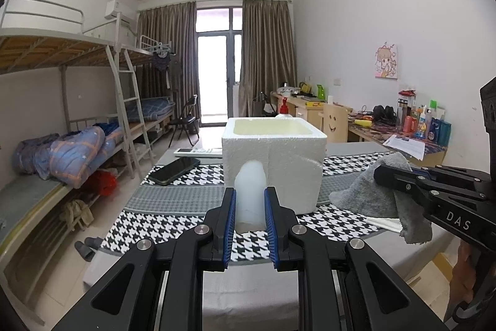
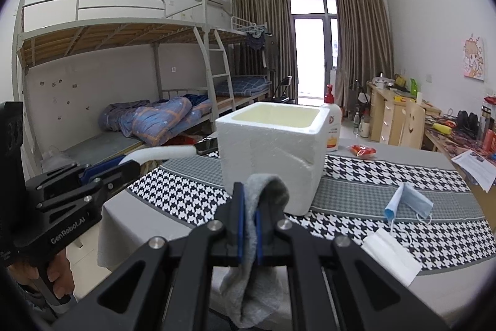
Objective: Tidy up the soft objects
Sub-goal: 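Carry the sock with right tool while left tool carries cylinder toward the foam box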
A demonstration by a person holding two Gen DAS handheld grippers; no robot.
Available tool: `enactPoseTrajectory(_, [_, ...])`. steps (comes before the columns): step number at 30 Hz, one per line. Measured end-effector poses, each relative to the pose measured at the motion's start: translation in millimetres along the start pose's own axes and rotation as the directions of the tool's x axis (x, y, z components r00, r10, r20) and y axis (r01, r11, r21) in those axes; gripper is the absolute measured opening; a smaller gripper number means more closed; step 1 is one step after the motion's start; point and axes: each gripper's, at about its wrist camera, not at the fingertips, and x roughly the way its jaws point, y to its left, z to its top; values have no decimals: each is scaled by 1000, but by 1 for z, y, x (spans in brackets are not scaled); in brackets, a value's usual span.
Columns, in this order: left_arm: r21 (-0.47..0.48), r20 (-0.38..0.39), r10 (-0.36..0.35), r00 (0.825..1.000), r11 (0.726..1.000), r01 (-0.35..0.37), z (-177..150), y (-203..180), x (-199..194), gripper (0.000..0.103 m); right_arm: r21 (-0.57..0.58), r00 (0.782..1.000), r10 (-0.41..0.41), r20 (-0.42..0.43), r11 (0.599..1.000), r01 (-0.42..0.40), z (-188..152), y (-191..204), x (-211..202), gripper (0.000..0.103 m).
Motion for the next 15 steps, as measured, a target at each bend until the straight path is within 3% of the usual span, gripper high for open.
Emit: enactPoseTrajectory(15, [8,20,-20,1000,1000,19,38,6,26,20,-8,1000,-18,25,1000,18,40,-9,16,9])
